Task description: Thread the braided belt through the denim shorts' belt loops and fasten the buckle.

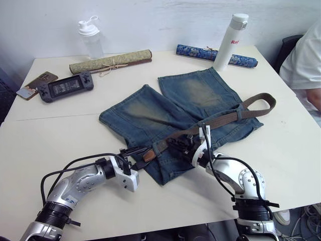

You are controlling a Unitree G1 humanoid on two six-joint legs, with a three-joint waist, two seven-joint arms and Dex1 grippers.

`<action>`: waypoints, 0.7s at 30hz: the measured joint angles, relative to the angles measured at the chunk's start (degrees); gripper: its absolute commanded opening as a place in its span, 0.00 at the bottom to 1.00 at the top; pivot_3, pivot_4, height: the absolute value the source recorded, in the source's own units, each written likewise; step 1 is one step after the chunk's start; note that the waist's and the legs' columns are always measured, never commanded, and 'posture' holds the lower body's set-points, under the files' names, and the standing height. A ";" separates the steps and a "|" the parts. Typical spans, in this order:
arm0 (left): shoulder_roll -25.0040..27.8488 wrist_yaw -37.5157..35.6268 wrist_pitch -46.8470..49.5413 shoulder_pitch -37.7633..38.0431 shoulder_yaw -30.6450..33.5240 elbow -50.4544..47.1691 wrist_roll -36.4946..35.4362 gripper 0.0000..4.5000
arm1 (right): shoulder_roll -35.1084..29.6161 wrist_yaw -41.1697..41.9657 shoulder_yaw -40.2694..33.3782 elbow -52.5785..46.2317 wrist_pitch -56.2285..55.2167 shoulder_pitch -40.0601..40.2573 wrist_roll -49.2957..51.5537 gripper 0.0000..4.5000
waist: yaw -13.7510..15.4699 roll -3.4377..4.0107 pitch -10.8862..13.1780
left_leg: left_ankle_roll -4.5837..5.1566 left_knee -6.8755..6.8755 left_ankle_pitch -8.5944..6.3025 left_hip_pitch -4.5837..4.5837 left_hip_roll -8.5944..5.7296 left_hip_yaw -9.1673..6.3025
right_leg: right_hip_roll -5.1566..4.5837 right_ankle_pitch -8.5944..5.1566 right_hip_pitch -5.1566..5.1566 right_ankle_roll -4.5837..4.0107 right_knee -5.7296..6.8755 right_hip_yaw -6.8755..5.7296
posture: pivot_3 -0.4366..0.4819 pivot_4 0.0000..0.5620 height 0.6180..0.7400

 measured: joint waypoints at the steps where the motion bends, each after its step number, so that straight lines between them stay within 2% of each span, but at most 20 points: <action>1: 0.23 0.67 -0.02 0.00 0.00 0.27 0.25 0.66 | 0.14 -0.05 -0.06 0.03 -0.03 0.00 0.00 0.00 | 0.00 0.00 0.00 | 0.00 0.00 0.00 0.00 0.00 0.00 | 0.00 0.00 0.00 0.00 0.00 0.00 | 0.48 0.27 0.82; 7: 2.57 3.51 -1.62 1.06 0.50 0.51 1.80 0.66 | 0.55 -0.42 -0.31 0.47 -0.05 -0.14 0.63 0.00 | -0.11 0.03 0.00 | 0.00 -0.04 -0.01 0.03 0.01 0.00 | -0.01 0.00 -0.01 0.00 0.00 -0.01 | 0.48 0.27 0.82; 21: 2.46 7.82 -0.69 1.24 0.56 -0.54 5.77 0.66 | 0.67 -0.69 -0.64 0.69 -0.03 -0.14 1.06 0.00 | 0.01 0.03 0.00 | 0.00 -0.03 -0.01 0.02 0.00 0.00 | -0.03 0.00 -0.01 0.00 0.00 -0.01 | 0.48 0.27 0.82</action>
